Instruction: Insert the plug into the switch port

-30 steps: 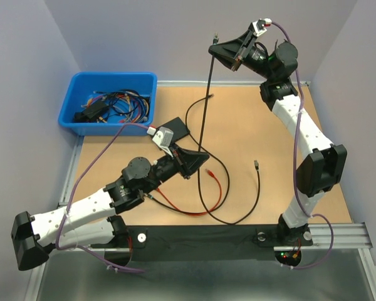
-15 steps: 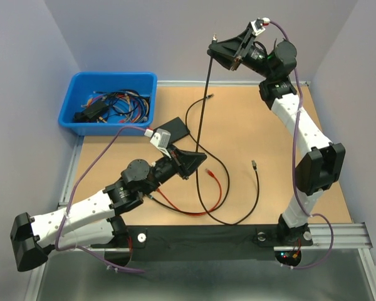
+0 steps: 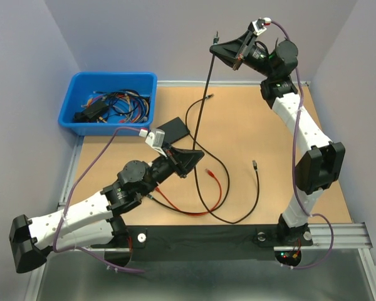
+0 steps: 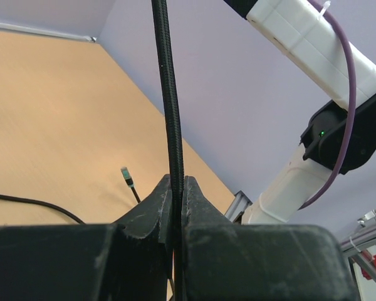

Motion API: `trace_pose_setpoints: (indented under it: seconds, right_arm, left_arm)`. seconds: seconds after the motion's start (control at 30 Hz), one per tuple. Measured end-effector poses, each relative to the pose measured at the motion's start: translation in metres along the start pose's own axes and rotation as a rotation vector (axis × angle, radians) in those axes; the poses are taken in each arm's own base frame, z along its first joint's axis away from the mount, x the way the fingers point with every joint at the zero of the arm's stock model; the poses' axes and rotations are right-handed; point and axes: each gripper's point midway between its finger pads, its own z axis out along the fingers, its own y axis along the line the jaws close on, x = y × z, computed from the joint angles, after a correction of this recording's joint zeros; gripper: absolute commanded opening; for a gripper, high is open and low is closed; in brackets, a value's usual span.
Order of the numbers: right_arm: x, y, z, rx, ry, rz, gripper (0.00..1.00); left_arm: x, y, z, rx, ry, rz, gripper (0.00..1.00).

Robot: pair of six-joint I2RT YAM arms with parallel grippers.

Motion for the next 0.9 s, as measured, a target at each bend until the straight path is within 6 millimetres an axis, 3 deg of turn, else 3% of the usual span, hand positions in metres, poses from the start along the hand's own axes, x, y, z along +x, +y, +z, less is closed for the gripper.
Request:
trace_pose_setpoints:
  seconds: [0.03,0.17,0.33,0.43,0.6,0.8,0.9]
  right_arm:
    - [0.000,0.000,0.000,-0.001,0.001,-0.002,0.00]
    - [0.001,-0.003,-0.001,0.002,0.003,-0.034,0.00]
    - [0.001,-0.028,-0.020,0.100,-0.008,-0.108,0.01]
    - [0.010,-0.041,-0.034,0.150,0.005,-0.143,0.00]
    - [0.035,-0.061,-0.053,0.203,0.074,-0.184,0.00]
    - [0.058,-0.076,-0.057,0.210,0.173,-0.190,0.00]
    - [0.085,-0.075,-0.049,0.190,0.249,-0.205,0.00]
  left_arm:
    - [-0.001,0.000,-0.001,0.001,-0.004,-0.003,0.07]
    - [-0.003,0.000,-0.003,-0.007,-0.008,-0.004,0.41]
    - [0.018,0.017,-0.010,-0.082,0.102,0.059,0.66]
    - [0.017,0.018,-0.013,-0.113,0.137,0.097,0.72]
    - [-0.014,0.007,-0.021,-0.124,0.093,0.128,0.81]
    - [-0.055,-0.004,-0.037,-0.129,-0.022,0.132,0.82]
    - [-0.077,-0.002,-0.039,-0.186,-0.079,0.137,0.80]
